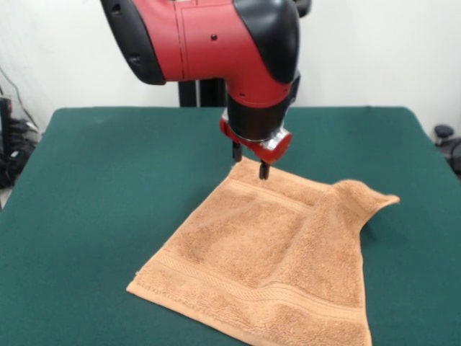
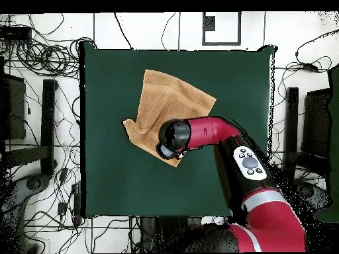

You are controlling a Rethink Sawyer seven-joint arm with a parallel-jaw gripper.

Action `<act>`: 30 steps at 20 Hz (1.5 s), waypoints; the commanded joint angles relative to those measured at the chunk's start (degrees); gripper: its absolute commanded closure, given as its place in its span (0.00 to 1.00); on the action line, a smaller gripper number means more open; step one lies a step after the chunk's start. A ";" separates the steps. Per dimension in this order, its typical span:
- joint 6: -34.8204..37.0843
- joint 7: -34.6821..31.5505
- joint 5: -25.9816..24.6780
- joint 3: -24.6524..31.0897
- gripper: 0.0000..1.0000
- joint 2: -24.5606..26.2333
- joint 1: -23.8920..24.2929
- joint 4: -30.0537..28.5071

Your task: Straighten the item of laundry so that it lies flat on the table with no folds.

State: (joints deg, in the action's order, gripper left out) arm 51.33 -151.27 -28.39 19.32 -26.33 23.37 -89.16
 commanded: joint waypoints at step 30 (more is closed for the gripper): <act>-2.05 5.10 -1.90 0.97 0.00 8.53 -3.82 -0.35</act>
State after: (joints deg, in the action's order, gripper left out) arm 51.32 -151.27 -28.82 19.30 -22.60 22.18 -89.13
